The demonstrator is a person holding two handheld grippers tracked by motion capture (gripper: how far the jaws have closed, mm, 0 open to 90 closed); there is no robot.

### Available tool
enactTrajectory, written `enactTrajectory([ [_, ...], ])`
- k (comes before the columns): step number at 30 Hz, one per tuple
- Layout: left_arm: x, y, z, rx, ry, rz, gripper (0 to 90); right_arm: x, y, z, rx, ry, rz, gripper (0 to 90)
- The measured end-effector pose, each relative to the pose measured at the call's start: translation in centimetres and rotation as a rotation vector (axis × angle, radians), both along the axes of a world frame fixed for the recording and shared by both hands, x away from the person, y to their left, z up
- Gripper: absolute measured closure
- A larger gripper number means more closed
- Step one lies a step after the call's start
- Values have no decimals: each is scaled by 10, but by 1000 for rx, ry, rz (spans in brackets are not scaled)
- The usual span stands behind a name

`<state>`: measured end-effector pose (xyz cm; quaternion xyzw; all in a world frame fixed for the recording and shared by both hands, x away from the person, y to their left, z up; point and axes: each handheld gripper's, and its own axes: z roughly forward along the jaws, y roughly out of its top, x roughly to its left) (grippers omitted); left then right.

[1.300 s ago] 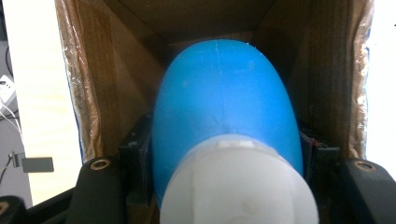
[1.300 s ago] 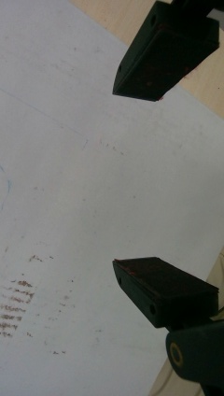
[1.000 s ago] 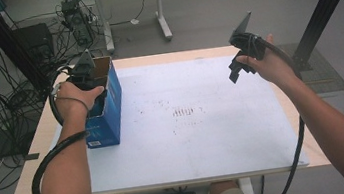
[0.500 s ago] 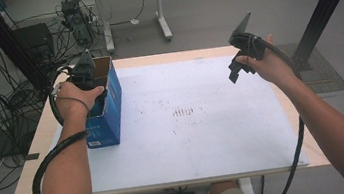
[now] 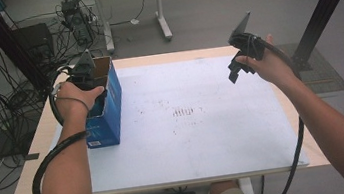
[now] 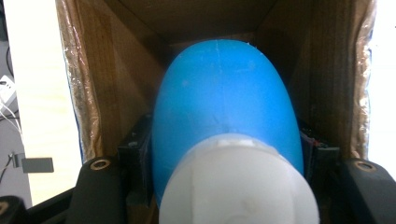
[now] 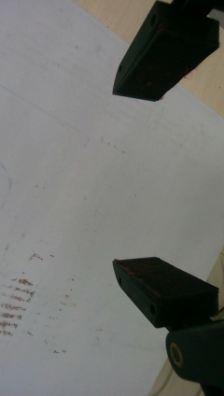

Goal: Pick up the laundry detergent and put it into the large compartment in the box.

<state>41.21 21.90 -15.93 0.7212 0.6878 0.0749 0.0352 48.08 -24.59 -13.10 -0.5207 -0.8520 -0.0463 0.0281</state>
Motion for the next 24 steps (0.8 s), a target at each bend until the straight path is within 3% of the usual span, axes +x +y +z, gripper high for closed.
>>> enactTrajectory([
  [24, -1, 1, 0, -1, -3, 1, 372, 0, 2, 0, -2, 0, 4, 136],
])
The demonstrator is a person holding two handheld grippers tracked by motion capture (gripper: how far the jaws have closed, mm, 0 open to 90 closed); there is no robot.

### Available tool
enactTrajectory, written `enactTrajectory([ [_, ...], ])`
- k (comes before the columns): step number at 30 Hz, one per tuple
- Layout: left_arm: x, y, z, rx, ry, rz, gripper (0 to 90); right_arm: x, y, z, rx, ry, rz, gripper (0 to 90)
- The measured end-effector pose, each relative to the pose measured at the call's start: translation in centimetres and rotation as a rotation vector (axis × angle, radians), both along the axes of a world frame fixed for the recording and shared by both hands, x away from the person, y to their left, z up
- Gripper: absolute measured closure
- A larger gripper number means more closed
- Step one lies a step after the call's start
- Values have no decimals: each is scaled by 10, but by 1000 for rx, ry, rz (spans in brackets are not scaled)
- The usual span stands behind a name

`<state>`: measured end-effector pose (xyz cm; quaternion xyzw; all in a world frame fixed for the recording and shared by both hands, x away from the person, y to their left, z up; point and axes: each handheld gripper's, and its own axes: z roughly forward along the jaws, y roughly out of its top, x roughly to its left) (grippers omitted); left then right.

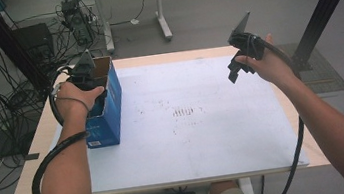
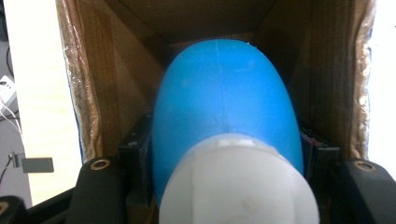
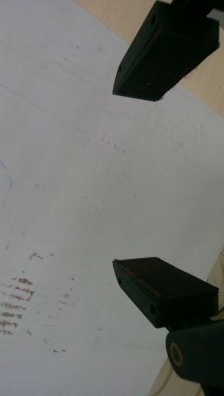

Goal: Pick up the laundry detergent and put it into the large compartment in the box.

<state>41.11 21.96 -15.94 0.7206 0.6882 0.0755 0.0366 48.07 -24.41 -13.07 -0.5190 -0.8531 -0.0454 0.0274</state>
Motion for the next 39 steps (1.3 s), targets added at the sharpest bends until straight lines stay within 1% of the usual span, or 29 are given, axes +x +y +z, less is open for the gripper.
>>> enactTrajectory([
  [39, 0, 3, 0, -9, -4, 4, 371, 1, 1, -3, -1, 3, -1, 136],
])
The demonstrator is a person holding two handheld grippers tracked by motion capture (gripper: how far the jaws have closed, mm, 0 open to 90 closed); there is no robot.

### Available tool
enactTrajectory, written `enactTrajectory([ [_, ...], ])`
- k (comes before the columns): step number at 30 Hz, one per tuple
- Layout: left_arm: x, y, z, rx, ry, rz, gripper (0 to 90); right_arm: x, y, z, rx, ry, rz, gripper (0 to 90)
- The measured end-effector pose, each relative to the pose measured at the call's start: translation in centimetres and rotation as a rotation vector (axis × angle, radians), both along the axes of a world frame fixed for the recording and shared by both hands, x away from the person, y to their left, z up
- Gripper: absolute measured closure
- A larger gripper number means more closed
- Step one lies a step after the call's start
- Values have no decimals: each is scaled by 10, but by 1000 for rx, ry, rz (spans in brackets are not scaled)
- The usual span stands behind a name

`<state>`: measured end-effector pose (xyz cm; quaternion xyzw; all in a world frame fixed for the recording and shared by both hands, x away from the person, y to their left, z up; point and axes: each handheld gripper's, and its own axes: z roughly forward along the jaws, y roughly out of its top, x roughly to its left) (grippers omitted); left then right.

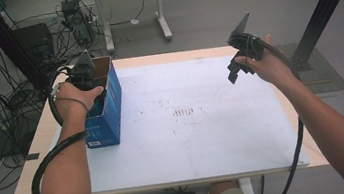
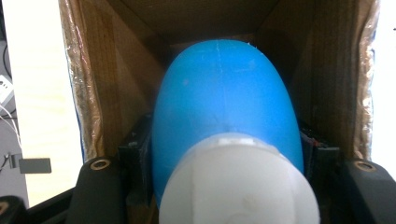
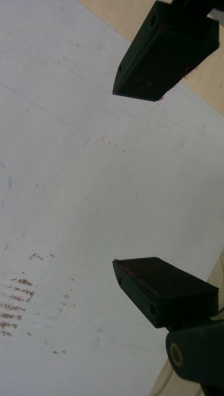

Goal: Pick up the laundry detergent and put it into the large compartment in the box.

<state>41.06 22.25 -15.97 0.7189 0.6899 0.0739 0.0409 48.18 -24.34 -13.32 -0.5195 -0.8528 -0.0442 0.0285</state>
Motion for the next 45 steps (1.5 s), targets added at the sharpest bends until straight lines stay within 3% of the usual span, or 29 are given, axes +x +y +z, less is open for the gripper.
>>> enactTrajectory([
  [28, -1, 2, 0, -9, -2, 2, 362, 0, 0, 0, 0, -1, 1, 136],
  [45, -12, 0, 21, 6, -27, -2, 308, -6, 5, 6, 2, -13, 11, 136],
])
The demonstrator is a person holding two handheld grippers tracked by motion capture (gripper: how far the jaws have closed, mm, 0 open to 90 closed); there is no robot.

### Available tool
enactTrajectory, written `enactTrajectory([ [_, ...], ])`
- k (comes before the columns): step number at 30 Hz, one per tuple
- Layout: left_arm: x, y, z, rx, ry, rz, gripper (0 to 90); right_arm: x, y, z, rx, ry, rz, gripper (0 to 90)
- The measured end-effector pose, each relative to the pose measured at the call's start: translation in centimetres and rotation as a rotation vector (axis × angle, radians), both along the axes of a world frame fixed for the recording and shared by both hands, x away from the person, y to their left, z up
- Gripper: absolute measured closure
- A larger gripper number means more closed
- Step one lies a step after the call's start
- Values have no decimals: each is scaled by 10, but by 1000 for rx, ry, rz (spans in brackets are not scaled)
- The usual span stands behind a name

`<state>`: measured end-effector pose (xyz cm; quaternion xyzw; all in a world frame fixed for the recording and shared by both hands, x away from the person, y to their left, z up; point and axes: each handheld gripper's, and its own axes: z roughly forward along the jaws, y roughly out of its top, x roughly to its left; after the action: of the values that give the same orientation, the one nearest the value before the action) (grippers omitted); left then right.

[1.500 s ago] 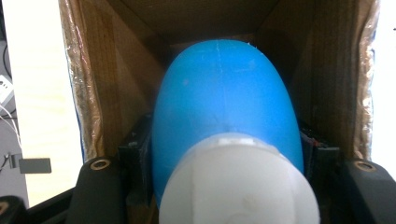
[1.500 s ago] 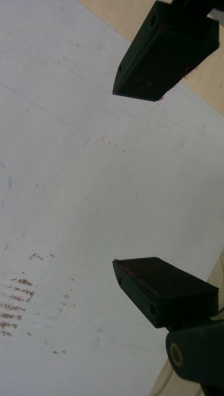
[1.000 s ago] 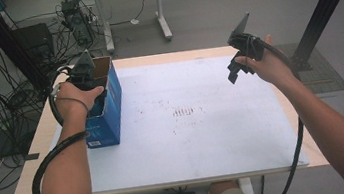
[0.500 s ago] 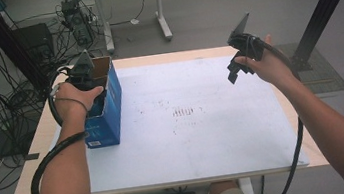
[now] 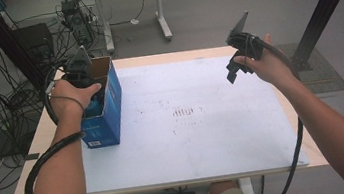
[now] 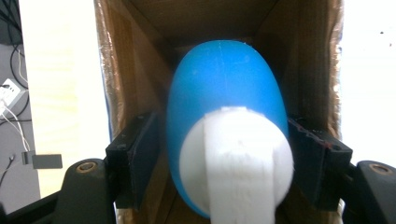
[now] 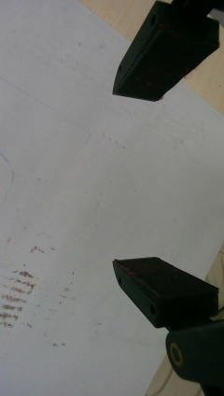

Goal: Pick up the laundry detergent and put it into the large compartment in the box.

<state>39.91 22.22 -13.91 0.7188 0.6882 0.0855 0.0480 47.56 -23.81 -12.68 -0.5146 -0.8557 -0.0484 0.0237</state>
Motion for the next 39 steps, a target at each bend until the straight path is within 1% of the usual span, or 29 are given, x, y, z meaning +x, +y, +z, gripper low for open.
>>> enactTrajectory([
  [4, -3, -1, 6, 3, -3, -7, 302, -1, 1, 1, 1, -3, 4, 136],
  [6, -5, -2, 9, 12, -5, -11, 301, -2, 2, 1, 1, -3, 4, 136],
  [8, -7, -1, 13, 4, -2, -14, 288, -2, 2, 1, 2, -2, 2, 136],
  [10, -9, -3, 17, 11, -4, -21, 281, -3, 3, 1, 2, -4, 5, 136],
  [15, -15, -6, 28, 6, -18, -41, 245, -2, 5, 0, 2, 0, 5, 136],
  [17, -18, -8, 33, 0, -28, -46, 210, 0, 6, -2, 2, 4, 7, 135],
  [20, -22, -10, 39, -24, -43, -71, 181, 0, 8, -4, 0, 7, 6, 134],
  [23, -24, -18, 42, -29, -31, -107, 161, 1, 10, -7, -3, 11, 6, 134],
  [25, -28, -23, 43, -24, -37, -131, 144, 2, 9, -8, 4, 15, 5, 134],
  [27, -30, -25, 45, -44, -35, -149, 143, 2, 10, -10, 6, 18, 2, 134],
  [28, -32, -27, 46, -48, -36, -159, 139, 2, 9, -10, 7, 18, 3, 133],
  [33, -42, -37, 54, -27, -58, -190, 135, 3, 9, -13, 14, 24, -8, 130],
  [37, -49, -40, 60, -22, -73, -203, 135, 2, 13, -13, 11, 23, -3, 130],
  [39, -50, -41, 62, -25, -75, -215, 135, 2, 14, -13, 13, 20, 0, 130],
])
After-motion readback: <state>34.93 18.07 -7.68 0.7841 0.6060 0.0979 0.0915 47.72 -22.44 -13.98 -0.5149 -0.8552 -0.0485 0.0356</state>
